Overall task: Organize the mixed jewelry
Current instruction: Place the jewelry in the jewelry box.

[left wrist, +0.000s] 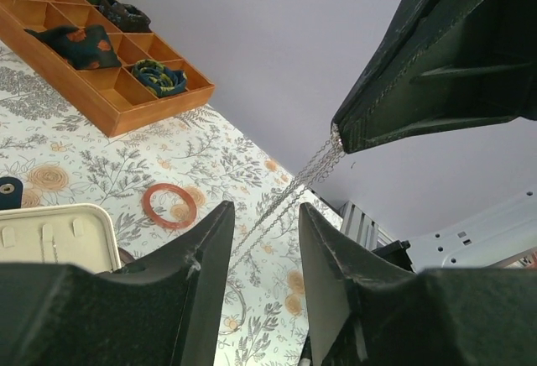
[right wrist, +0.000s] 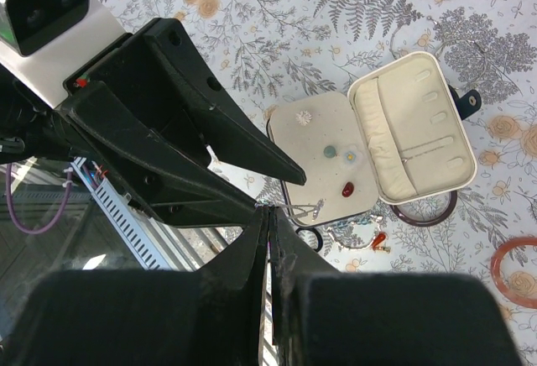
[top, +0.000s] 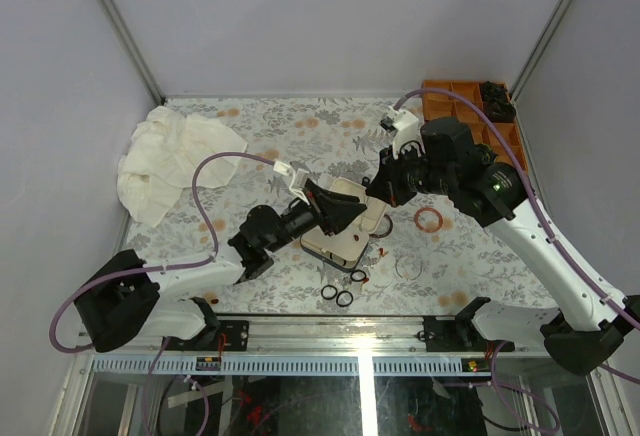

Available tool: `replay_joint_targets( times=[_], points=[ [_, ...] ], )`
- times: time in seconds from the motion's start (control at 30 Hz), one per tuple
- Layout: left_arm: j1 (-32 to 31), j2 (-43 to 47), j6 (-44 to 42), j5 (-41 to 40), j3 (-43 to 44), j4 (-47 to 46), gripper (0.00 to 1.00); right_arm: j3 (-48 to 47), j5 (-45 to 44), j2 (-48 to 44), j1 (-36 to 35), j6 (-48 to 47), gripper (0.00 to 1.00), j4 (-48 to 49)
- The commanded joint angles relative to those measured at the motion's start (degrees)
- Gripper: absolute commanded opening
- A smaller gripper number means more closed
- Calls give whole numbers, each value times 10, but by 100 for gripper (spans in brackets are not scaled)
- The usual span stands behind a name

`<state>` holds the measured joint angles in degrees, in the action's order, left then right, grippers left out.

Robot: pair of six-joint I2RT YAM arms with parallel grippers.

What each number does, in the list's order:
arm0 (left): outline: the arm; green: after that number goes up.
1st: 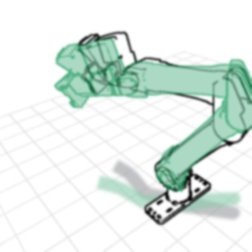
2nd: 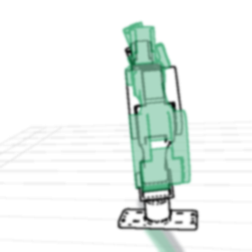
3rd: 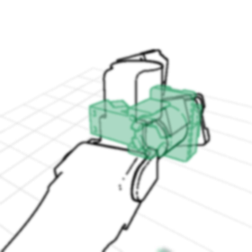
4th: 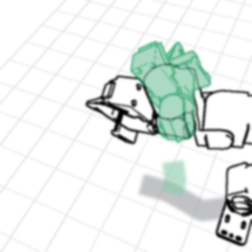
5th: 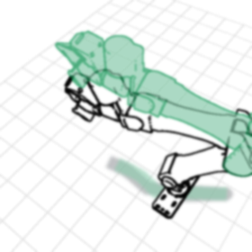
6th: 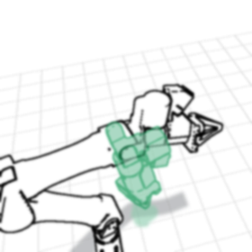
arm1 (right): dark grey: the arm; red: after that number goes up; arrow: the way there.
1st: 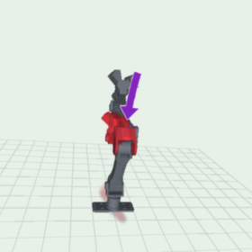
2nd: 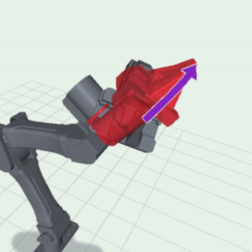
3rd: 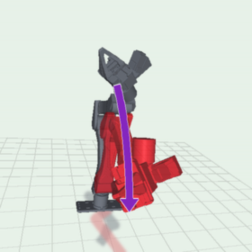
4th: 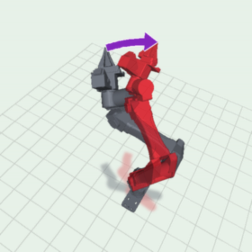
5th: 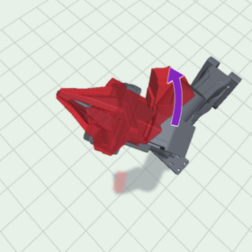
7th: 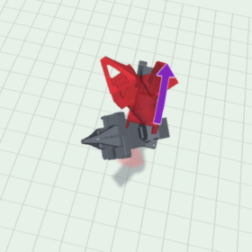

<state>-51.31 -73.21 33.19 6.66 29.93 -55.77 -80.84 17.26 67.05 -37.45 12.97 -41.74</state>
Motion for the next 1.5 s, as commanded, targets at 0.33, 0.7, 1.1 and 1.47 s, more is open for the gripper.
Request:
replay_joint_targets(
  times=[0.33, 0.7, 1.1, 1.47],
  points=[
    [3, -16, -3, 14, 31, -49, 21, -26, 11, 3, -3, -11, 0, -4],
    [4, -4, -2, 5, 23, -44, 0, -17, 5, -1, -2, -12, 0, -1],
    [3, 52, -18, -20, 12, 9, 0, -10, -25, -2, -2, -11, 0, 1],
    [4, 71, -27, -24, 12, 29, 0, -5, -29, 1, -2, -7, 0, 10]
  ],
)
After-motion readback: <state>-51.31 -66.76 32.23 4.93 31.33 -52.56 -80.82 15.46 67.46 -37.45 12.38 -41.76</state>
